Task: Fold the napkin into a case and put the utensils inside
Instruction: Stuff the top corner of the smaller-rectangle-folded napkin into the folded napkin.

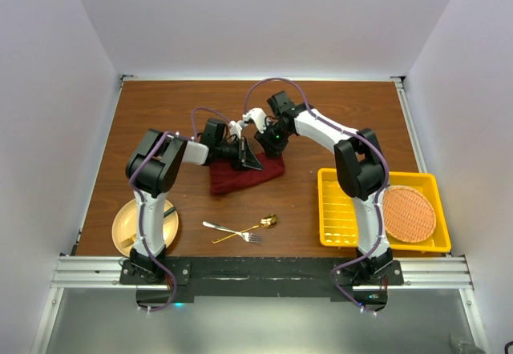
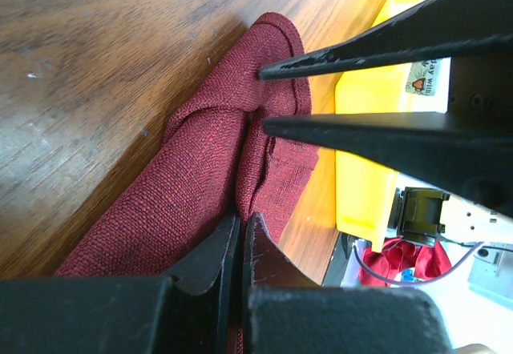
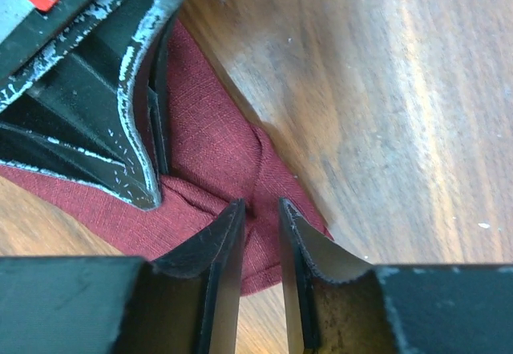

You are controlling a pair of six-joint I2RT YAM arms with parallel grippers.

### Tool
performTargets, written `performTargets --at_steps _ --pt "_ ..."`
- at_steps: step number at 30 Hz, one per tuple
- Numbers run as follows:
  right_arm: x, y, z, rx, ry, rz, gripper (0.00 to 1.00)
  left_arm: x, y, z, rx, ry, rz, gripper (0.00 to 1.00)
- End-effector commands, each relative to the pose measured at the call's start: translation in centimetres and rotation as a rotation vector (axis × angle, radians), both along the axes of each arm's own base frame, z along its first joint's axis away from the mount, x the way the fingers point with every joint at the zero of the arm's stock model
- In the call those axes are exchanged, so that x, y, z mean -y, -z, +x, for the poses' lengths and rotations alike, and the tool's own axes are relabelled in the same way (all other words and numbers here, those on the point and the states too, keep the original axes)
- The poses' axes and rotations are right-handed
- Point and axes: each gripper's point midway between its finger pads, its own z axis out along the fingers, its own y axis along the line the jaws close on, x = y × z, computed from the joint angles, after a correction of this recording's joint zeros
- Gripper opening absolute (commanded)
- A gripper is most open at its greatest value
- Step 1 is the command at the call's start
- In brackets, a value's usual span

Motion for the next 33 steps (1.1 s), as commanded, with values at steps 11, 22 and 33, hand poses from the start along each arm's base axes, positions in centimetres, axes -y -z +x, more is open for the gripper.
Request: performTargets --at_steps 11,22,33 --pt "0.9 0.3 1.8 0.094 0.093 -0.083 0.09 -0.6 0.6 -0.2 -0.013 -0.014 0.032 0.00" --pt "1.1 -3.2 1.8 0.140 0.056 -0.059 0.00 -0.8 1.0 -0.3 -0.027 -0.015 0.035 0.00" --pt "1.4 -4.5 1.2 0.132 0.022 -0.046 0.00 -1.0 1.2 -0.1 -0.032 -0.021 0.037 0.00"
